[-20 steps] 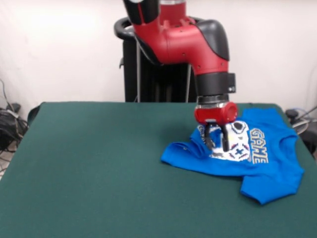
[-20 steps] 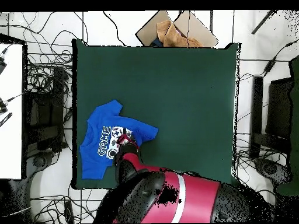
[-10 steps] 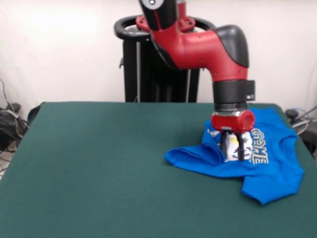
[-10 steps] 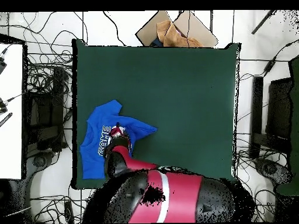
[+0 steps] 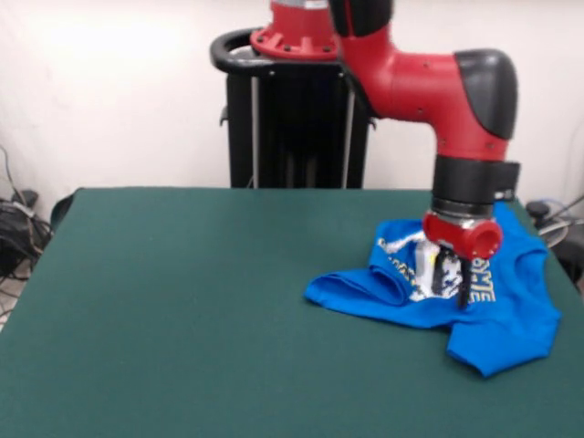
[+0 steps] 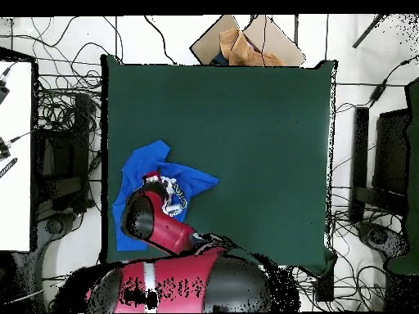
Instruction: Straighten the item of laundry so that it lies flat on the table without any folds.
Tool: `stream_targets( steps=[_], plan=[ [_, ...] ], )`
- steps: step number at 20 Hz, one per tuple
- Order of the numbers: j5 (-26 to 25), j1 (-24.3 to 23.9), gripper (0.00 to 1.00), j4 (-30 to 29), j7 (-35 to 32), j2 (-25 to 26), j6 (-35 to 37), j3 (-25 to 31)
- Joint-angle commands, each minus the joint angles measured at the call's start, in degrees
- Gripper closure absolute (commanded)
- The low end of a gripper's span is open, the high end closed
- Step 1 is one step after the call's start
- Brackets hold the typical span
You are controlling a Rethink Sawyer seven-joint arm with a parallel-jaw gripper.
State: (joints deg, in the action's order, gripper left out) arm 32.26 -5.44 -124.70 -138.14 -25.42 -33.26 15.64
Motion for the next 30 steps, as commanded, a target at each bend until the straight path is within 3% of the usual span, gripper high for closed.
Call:
stream_targets(
  steps=[1,5,8,10,12,17,21,26,30],
  plan=[
    [12.0,3.2,0.00,3.5,-15.9,-2.3,10.2,5.1],
    [22.8,7.8,0.00,3.0,-14.0,-6.3,16.7,2.9],
    [23.4,8.5,0.00,3.9,-12.4,-6.6,16.7,1.8],
    [26.4,10.9,0.00,3.9,-7.5,-7.2,17.4,-2.1],
    [32.8,14.7,0.00,3.2,-0.9,-7.8,19.3,-7.3],
    [31.5,15.5,0.00,1.9,1.2,-8.9,22.4,-12.3],
    [36.5,22.5,0.00,2.6,7.2,-7.9,28.4,-22.6],
    [27.0,24.0,0.00,4.3,5.3,-8.1,34.6,-31.5],
    [16.6,18.5,0.00,3.1,5.1,-12.3,33.3,-29.9]
  ],
)
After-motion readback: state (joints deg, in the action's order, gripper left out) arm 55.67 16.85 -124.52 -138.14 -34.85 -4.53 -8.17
